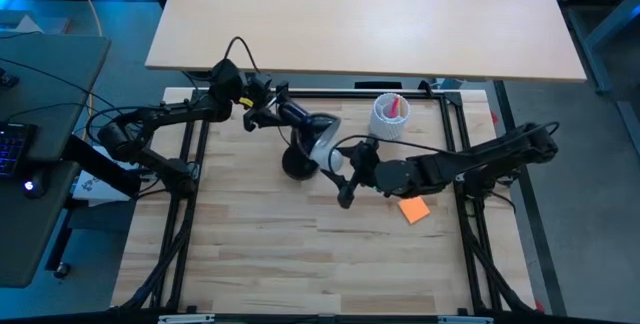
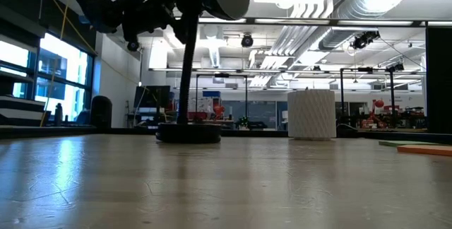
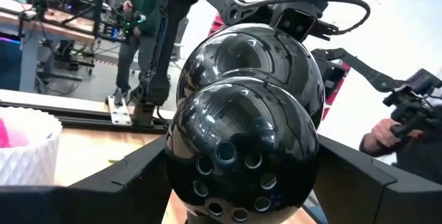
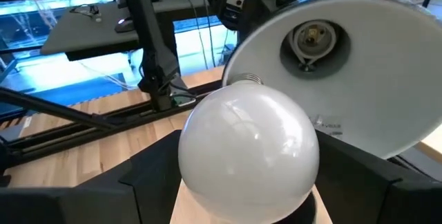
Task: Screw lightbulb
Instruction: Insert the lightbulb into the desk lamp
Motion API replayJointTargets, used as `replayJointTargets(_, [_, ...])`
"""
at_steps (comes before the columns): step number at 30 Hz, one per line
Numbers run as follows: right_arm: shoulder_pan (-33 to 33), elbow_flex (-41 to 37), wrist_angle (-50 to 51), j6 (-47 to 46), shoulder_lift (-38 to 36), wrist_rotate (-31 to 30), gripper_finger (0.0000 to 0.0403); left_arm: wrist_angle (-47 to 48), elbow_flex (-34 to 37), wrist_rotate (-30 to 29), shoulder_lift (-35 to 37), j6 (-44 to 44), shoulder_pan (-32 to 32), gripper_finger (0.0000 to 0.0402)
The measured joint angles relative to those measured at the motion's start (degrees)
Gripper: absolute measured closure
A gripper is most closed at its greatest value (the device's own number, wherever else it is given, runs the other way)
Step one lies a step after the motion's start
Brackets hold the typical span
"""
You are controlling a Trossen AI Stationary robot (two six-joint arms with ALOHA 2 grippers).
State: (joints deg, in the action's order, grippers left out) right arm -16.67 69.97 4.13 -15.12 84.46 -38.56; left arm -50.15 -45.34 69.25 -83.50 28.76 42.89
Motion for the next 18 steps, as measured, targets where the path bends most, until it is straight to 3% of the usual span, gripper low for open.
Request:
replayJointTargets(7, [-2.08,0.0,2.99,-0.1,-3.0,-2.47,0.0122,0.26,-0.02,-1.67,0.04,0.27,-0.29,0.0115])
replayJointTargets(13, [-4.4,0.0,5.68,-0.93,-4.19,-3.87,0.0122,1.16,-0.08,-3.07,0.05,5.45,-0.2,0.0115])
replayJointTargets(18, [-5.21,0.0,7.53,-3.13,-5.19,-3.2,0.0122,3.34,-0.13,-4.99,0.14,3.31,-0.22,0.0115])
